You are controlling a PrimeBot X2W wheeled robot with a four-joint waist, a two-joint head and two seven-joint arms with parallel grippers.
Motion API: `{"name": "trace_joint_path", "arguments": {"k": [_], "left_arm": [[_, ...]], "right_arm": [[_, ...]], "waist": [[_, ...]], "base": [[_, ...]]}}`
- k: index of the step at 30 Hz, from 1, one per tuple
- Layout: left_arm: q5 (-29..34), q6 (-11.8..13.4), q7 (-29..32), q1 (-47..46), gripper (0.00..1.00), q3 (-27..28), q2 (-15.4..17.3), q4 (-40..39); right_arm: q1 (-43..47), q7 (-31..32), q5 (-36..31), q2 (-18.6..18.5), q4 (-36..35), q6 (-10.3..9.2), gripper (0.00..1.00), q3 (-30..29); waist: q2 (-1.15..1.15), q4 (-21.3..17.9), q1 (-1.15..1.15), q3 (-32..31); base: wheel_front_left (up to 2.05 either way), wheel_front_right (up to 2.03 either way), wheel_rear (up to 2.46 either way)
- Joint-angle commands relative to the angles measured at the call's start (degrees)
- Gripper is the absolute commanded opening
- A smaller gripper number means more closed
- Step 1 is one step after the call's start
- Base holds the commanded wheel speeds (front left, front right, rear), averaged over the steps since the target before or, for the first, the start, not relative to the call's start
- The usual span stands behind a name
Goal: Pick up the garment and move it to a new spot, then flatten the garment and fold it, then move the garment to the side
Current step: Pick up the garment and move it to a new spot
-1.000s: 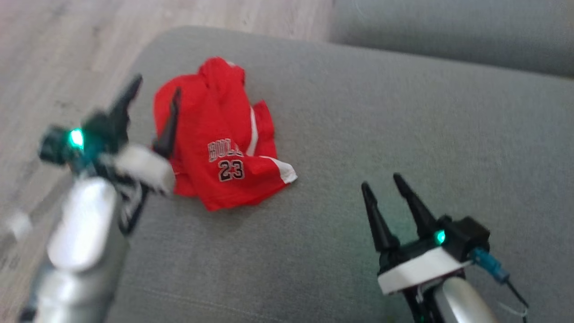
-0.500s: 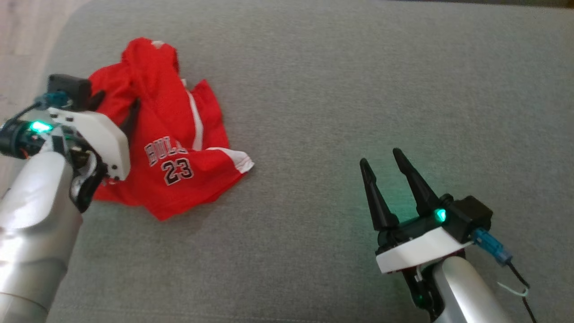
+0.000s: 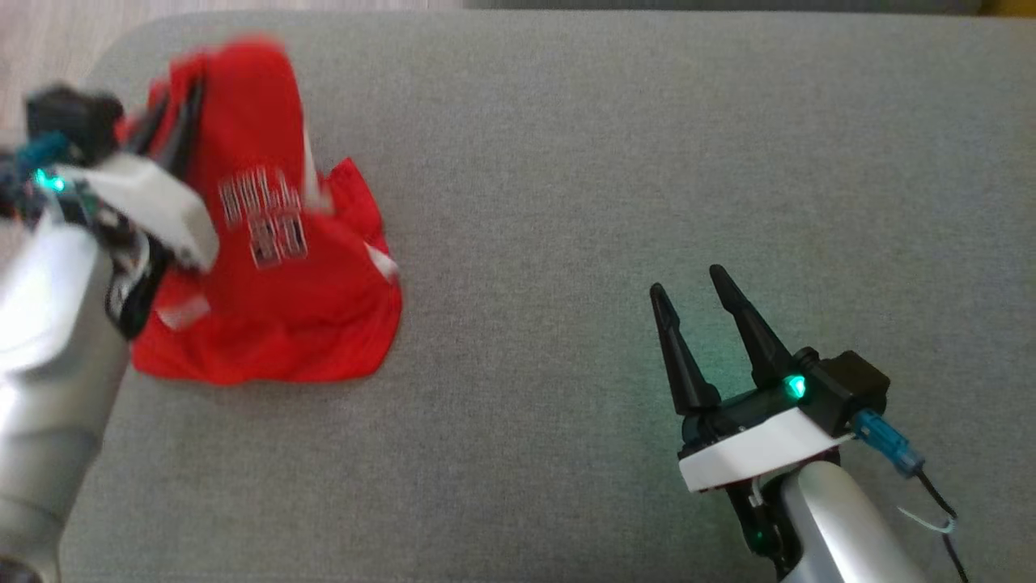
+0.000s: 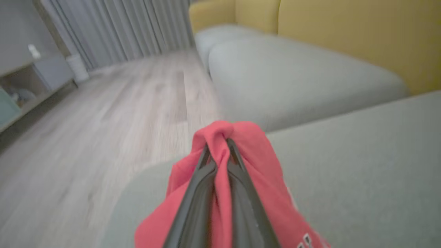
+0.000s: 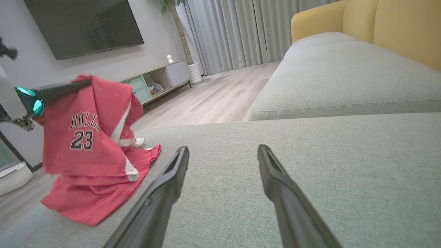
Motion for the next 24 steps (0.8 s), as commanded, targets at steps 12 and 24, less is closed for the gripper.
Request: {"name": "trace_joint_path", "arguments": {"k": [12,24], "left_arm": [[0.38,0.1,-10.29,-8.95,0.0,-1.64,-0.15,-15.6],[-1.06,0.1,-3.24,-7.79,0.0,-8.34,-1.4,-24.35]], "right_arm": [[0.11,-0.61,2.72,-0.12,-1.52,0.4,1.0,1.89],[-1.33,-0.61,4.88,-0.12,-4.9,0.4,1.0,2.34]], "waist": [[0.0,-3.0,0.0,-5.39],[0.0,-15.82,0.0,-2.31]], "base": [[0.0,0.0,0.0],[0.0,0.0,0.0]]}}
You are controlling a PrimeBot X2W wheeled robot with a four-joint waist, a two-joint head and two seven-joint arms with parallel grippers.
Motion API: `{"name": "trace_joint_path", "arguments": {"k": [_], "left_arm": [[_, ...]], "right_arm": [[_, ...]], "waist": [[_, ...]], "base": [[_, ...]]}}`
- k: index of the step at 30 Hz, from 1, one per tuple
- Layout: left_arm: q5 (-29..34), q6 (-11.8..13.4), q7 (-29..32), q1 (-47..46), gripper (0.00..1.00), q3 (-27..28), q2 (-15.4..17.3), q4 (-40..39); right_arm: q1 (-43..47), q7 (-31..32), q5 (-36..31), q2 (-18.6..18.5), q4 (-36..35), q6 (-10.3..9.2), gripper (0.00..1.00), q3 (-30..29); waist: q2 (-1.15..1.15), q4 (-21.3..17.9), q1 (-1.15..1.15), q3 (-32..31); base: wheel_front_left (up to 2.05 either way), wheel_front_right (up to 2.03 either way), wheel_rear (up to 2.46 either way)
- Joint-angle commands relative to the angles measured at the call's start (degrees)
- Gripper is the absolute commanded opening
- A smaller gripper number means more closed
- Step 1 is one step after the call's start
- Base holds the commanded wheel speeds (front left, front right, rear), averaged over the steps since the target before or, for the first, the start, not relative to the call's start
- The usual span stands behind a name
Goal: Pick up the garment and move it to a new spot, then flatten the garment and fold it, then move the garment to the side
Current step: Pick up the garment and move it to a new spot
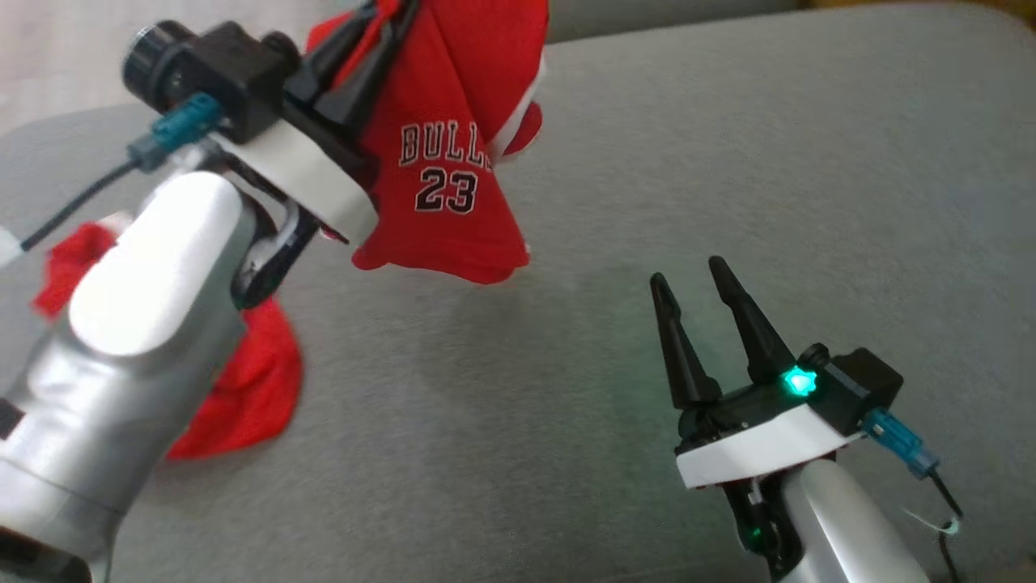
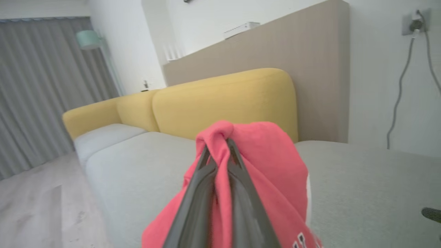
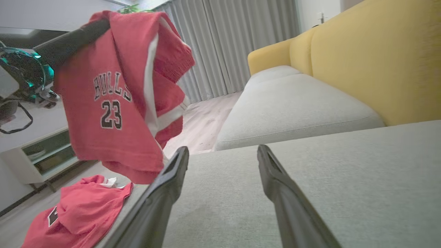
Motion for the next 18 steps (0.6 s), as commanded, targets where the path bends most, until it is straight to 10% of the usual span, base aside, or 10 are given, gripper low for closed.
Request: {"name": "trace_joint_path", "arguments": {"k": [1,9,10,11,18], "left_arm": [[0.13,0.1,0.66,-3.13,0.0,1.33,1.52,-1.68],[0.73,0.1,2.12,-6.07,0.0,-2.86,0.36,0.89],[0.85,0.1,2.04,-6.56,0.39,-3.59,0.1,1.68],[0.73,0.1,1.99,-6.94,1.0,-4.18,-0.22,2.58],[0.58,0.1,-1.65,-9.07,1.0,-5.57,-1.32,7.78]], "right_arm": [[-1.97,-0.61,1.01,-0.11,-2.83,0.4,1.0,1.85],[-3.31,-0.61,2.64,-0.11,-6.68,0.4,1.0,4.96],[-3.3,-0.61,2.94,-0.11,-7.12,0.4,1.0,5.11],[-3.29,-0.61,3.16,-0.11,-7.45,0.4,1.0,5.26],[-2.68,-0.61,3.34,-0.11,-8.22,0.4,1.0,4.22]], "waist": [[0.0,-6.14,0.0,2.81],[0.0,-15.98,0.0,7.24],[0.0,-16.9,0.0,7.63],[0.0,-17.78,0.0,7.97],[0.0,-18.21,0.0,8.24]], "base": [[0.0,0.0,0.0],[0.0,0.0,0.0],[0.0,0.0,0.0],[0.0,0.0,0.0],[0.0,0.0,0.0]]}}
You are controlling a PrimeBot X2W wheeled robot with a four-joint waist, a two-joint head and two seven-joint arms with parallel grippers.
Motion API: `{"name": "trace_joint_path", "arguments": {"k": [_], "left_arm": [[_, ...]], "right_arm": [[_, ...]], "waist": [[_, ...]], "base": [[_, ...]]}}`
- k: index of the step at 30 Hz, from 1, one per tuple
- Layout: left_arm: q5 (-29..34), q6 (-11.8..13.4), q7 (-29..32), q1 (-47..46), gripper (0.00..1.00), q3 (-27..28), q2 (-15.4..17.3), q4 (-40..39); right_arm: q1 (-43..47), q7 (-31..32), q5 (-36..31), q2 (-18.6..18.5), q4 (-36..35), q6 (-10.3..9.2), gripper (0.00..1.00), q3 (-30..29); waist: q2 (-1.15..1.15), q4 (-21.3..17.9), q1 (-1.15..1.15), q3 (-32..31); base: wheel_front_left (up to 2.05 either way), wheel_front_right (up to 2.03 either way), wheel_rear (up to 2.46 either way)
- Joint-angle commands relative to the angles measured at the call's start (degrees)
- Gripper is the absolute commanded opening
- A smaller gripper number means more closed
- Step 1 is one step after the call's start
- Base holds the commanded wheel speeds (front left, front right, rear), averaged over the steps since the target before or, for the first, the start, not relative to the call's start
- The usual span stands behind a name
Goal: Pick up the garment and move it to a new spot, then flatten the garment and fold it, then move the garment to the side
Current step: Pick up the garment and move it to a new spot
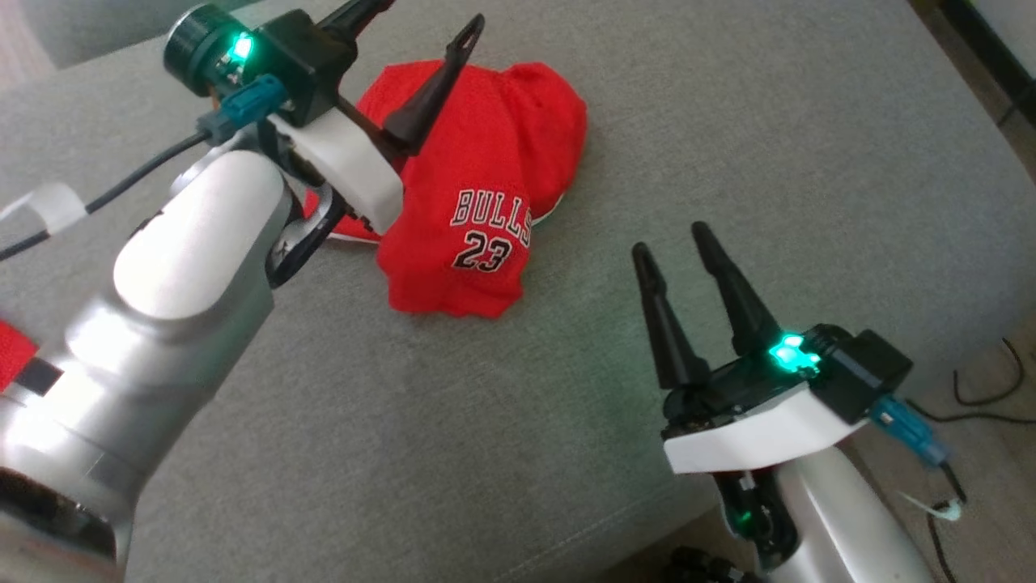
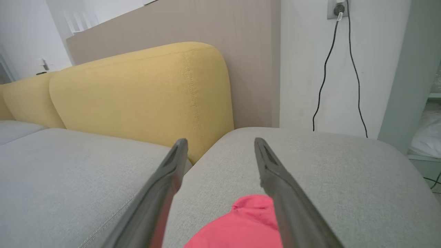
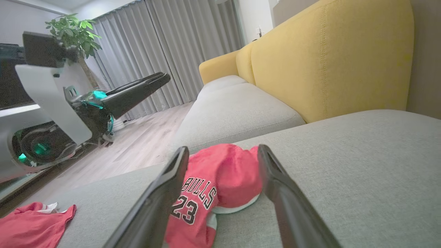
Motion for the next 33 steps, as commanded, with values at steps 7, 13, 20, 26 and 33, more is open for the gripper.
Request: {"name": "trace_joint_path", "arguments": {"k": [7,13,20,26,33], "left_arm": [[-1.18,1.17,-4.88,-0.85,1.0,3.67,2.31,1.29],[-2.79,5.58,-8.46,7.1,1.0,5.91,4.17,-1.33],[-4.2,14.11,-10.26,23.53,1.0,9.69,5.51,-10.16],[-1.84,20.4,-10.38,39.02,1.0,15.07,3.11,-20.08],[3.0,20.48,-10.39,48.16,1.0,19.38,-1.23,-24.09]], "right_arm": [[-0.27,-0.52,-1.87,-0.11,-1.2,0.4,1.0,-1.01],[0.97,-0.52,-4.12,-0.11,0.22,0.4,1.0,-2.94],[3.06,-0.52,-5.64,-0.11,1.73,0.4,1.0,-5.44],[4.93,-0.52,-6.22,-0.11,2.48,0.4,1.0,-6.49],[6.03,-0.52,-6.43,-0.11,3.35,0.4,1.0,-6.78]], "waist": [[0.0,7.95,-0.02,-2.6],[0.0,15.94,-0.02,-5.45],[0.0,22.89,-0.02,-8.6],[0.0,25.52,-0.02,-10.8],[0.0,26.2,-0.02,-11.77]], "base": [[0.0,0.0,0.0],[0.0,0.0,0.0],[0.0,0.0,0.0],[0.0,0.0,0.0],[0.0,0.0,0.0]]}}
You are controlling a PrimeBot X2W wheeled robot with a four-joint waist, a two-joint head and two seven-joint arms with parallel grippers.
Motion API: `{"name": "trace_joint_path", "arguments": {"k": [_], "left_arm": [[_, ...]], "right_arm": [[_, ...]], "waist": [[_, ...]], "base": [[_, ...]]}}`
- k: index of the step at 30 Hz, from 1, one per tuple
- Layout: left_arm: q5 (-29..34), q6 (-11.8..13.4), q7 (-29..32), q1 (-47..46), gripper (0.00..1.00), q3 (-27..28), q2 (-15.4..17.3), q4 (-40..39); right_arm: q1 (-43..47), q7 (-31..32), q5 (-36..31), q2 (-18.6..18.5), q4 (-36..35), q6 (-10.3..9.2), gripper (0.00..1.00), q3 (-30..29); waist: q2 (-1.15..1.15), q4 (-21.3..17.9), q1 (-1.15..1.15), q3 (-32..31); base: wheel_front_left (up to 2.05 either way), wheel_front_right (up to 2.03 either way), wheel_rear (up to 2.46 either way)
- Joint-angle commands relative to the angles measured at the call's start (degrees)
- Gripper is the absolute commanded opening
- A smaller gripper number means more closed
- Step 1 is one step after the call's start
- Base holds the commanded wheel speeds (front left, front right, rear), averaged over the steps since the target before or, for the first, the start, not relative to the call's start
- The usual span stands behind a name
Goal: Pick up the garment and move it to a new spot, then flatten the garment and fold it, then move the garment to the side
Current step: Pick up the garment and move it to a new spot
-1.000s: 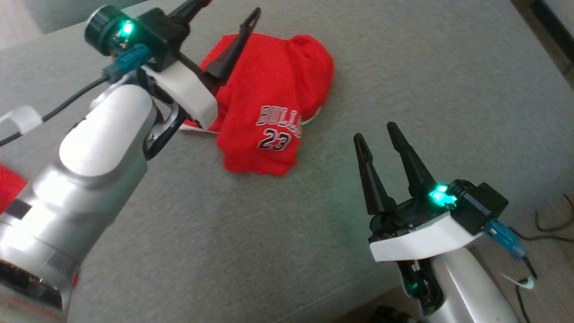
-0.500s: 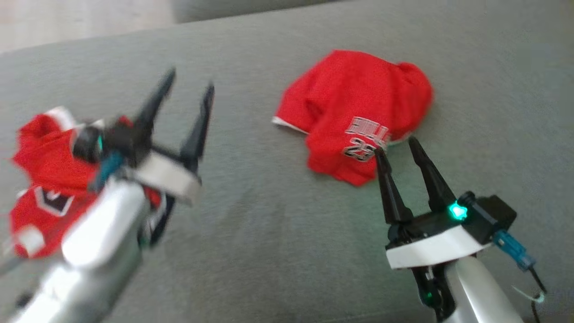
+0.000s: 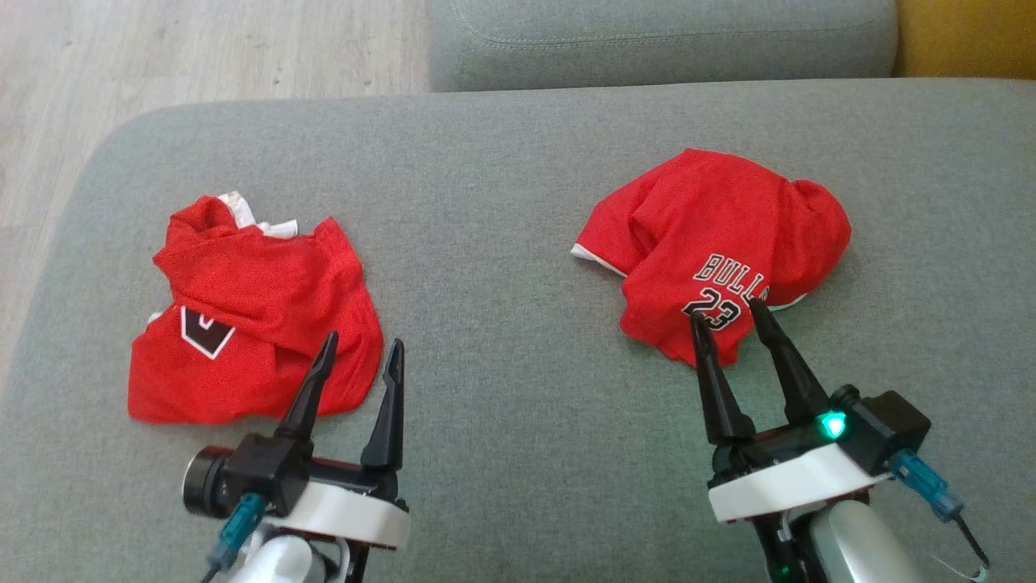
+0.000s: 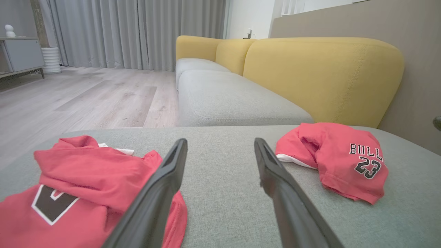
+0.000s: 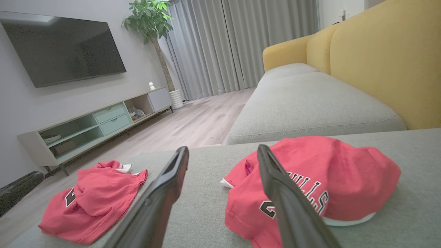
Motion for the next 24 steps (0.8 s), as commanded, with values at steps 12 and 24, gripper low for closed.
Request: {"name": "trace_joint_path", "arguments": {"k": [12,24], "left_arm": [[5.05,-4.55,-0.55,-3.45,1.0,6.27,-3.45,-0.7],[7.92,-8.44,-0.55,-6.38,1.0,7.88,-6.53,1.89]], "right_arm": [[-8.21,-0.36,-1.32,-0.14,5.64,0.4,1.0,-12.03],[-32.99,-0.27,-2.64,-0.14,44.6,0.4,1.0,-32.6]], "waist": [[0.0,1.68,0.02,3.05],[0.0,5.28,0.02,8.81]], "base": [[0.0,0.0,0.0],[0.0,0.0,0.0]]}}
